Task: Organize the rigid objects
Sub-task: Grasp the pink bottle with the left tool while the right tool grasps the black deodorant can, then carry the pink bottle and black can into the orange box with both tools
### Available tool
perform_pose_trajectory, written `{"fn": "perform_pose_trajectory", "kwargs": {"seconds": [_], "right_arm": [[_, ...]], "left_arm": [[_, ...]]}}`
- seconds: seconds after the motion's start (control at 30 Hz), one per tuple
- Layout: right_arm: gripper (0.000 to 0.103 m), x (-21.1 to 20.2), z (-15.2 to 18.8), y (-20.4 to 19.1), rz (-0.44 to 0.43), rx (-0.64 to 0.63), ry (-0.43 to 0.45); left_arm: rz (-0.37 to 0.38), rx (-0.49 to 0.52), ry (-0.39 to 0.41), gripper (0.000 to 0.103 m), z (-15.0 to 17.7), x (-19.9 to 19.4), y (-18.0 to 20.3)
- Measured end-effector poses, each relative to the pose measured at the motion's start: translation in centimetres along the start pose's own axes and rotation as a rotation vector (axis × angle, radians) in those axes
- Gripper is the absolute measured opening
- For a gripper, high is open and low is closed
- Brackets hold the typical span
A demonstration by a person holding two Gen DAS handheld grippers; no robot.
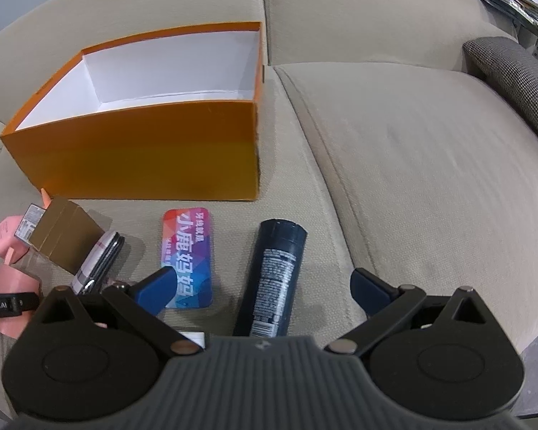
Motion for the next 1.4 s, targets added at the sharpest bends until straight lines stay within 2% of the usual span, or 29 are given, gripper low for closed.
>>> {"fn": "perform_pose_trajectory", "kwargs": {"seconds": [0.07,0.13,0.23,0.4,0.47,0.5,0.53,0.67,0.73,0.97,1.0,1.07,1.1,1.3,1.4], "right_arm": [[0.102,0.3,-0.1,1.3,0.019,0.032,-0.008],[0.102,1.0,0.1,3.0,0.053,0.078,-0.038],[0.102,2.2,1.2,4.4,0.072,0.145,-0.096],[0.102,3.8,2.8,3.0,0.036,0.121,-0.159],[0.091,4.4,3.2,1.9,0.015,0.099,-0.169],[0.077,4.6,3.3,1.4,0.005,0.094,-0.175],[0.072,5.0,3.5,1.0,0.0,0.09,-0.185],[0.07,5.6,4.3,-0.3,-0.012,0.088,-0.218],[0.066,6.2,4.7,-0.9,-0.008,0.073,-0.235],[0.064,7.6,4.4,-2.2,0.019,0.073,-0.224],[0.06,7.5,4.2,-2.4,0.021,0.075,-0.218],[0.045,7.2,3.8,-2.4,0.04,0.062,-0.205],[0.044,7.0,3.8,-2.4,0.035,0.067,-0.201],[0.043,6.9,3.6,-2.5,-0.006,0.124,-0.205],[0.043,5.3,3.3,-1.3,-0.037,0.157,-0.197]], "left_arm": [[0.011,-0.008,-0.005,0.103,0.2,0.2,-0.2],[0.026,-0.035,-0.02,0.093,0.3,0.3,-0.3],[0.016,-0.053,-0.014,0.086,0.1,0.3,-0.6],[0.003,-0.046,-0.009,0.081,0.1,0.3,-0.1],[0.006,-0.035,-0.004,0.078,0.1,0.3,0.1],[0.009,-0.034,-0.004,0.076,0.3,-0.2,0.4],[0.014,-0.035,0.001,0.072,0.3,-0.3,0.4],[0.027,-0.045,0.002,0.066,0.4,-0.7,0.4],[0.028,-0.049,0.003,0.064,0.3,-0.8,0.2],[0.03,-0.045,0.008,0.063,0.3,-0.7,0.3],[0.031,-0.046,0.008,0.063,0.3,-0.8,0.2],[0.029,-0.044,0.012,0.063,0.2,-0.8,0.2],[0.023,-0.041,0.016,0.063,0.2,-0.9,0.1],[0.024,-0.06,0.046,0.063,-0.2,-1.8,-0.5],[0.038,-0.069,0.07,0.063,-0.8,-2.6,-0.5]]}}
Point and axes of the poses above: each gripper's, at about its wrist camera, not at the fingertips, and x roughly the way its jaws point, y to its right, z to its underside, the point moved 9 cm from there along x, roughly the way its jaws point, and after that the axes turned 15 degrees about y, right-handed, at the moved point
